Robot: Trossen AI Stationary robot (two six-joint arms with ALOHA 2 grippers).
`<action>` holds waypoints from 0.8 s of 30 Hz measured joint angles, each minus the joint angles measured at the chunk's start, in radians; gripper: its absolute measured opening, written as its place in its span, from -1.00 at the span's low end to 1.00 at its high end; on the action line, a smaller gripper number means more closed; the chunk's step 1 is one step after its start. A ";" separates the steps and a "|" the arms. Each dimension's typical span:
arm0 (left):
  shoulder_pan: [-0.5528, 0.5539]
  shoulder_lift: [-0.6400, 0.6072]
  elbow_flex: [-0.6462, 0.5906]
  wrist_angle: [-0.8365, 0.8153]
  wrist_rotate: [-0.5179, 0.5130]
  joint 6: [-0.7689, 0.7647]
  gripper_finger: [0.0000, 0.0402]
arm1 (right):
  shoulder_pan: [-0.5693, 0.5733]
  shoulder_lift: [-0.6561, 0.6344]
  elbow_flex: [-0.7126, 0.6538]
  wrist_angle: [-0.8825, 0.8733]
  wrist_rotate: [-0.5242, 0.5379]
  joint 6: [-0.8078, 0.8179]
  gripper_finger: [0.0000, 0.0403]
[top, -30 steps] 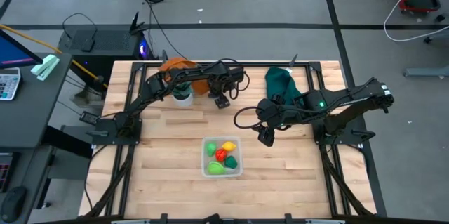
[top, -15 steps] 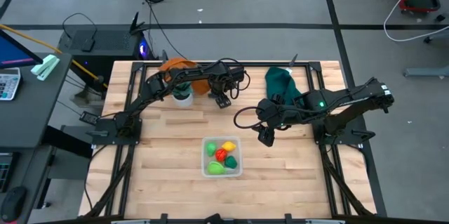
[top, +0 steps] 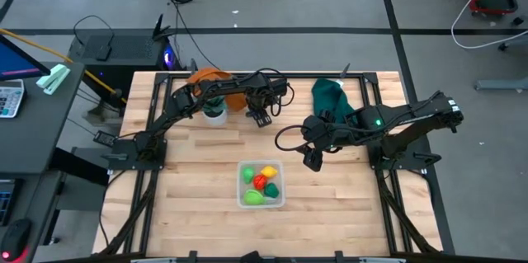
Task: Pick and placing Produce into tupperware
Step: Put the eggplant into the transparent bin
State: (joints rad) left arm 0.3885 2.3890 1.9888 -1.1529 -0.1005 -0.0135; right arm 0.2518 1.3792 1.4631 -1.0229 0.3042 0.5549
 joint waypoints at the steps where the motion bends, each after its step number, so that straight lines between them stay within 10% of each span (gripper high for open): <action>1: 0.000 0.000 0.002 -0.004 0.000 0.000 -0.27 | 0.000 0.000 0.000 0.000 0.000 0.000 0.34; 24: -0.115 -0.023 0.352 -0.328 0.058 0.029 -0.18 | 0.075 -0.111 0.001 -0.214 0.115 0.139 0.34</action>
State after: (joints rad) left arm 0.2732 2.3662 2.3407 -1.4813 -0.0424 0.0151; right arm 0.3265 1.2686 1.4638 -1.2366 0.4189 0.6942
